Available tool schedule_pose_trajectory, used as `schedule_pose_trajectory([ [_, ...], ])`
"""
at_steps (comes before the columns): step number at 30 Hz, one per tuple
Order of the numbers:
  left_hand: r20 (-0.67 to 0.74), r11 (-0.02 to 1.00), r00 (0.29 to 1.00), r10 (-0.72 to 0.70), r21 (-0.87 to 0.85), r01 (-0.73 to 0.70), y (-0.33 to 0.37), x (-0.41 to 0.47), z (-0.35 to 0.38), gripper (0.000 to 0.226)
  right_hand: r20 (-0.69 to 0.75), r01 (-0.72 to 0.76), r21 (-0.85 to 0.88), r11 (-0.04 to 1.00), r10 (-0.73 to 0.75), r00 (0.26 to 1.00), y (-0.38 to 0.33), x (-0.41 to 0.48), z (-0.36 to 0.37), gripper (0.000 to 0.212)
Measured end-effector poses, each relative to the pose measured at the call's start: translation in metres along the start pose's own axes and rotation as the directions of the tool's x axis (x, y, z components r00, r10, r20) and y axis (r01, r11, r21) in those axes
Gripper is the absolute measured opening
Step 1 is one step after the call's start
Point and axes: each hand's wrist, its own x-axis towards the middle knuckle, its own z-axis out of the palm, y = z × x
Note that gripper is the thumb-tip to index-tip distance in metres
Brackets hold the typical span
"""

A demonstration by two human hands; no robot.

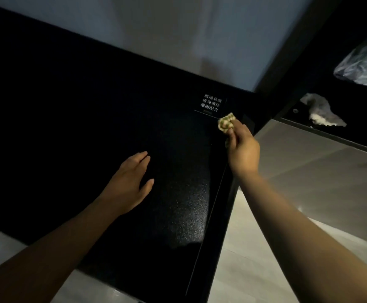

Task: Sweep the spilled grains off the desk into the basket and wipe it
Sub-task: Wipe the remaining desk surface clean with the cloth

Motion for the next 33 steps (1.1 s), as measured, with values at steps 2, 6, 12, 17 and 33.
schedule_pose_trajectory([
  [2, 0.019, 0.995, 0.997, 0.073, 0.06, -0.074, -0.004, -0.002, 0.005, 0.066, 0.102, 0.017, -0.095, 0.995, -0.007, 0.995, 0.013, 0.012, 0.014, 0.035],
  [6, -0.004, 0.989, 0.991, 0.131, 0.066, -0.13, -0.003, -0.009, 0.012, 0.064, 0.158, 0.05, -0.152, 0.987, -0.025, 0.987, 0.017, -0.016, 0.027, 0.036],
  [12, 0.035, 0.994, 0.995, 0.097, 0.047, -0.098, 0.004, -0.021, 0.008, 0.065, 0.315, 0.166, -0.081, 0.983, -0.133, 0.94, 0.003, -0.102, 0.016, 0.039],
  [17, 0.041, 0.997, 0.997, 0.06, 0.045, -0.062, 0.006, -0.05, 0.011, 0.063, 0.411, 0.19, -0.046, 0.981, -0.155, 0.898, -0.001, -0.143, 0.008, 0.037],
  [33, -0.004, 0.997, 0.997, -0.08, -0.006, 0.08, 0.006, -0.022, -0.001, 0.066, 0.167, 0.025, 0.091, 0.996, -0.04, 0.985, -0.026, -0.132, -0.021, 0.032],
])
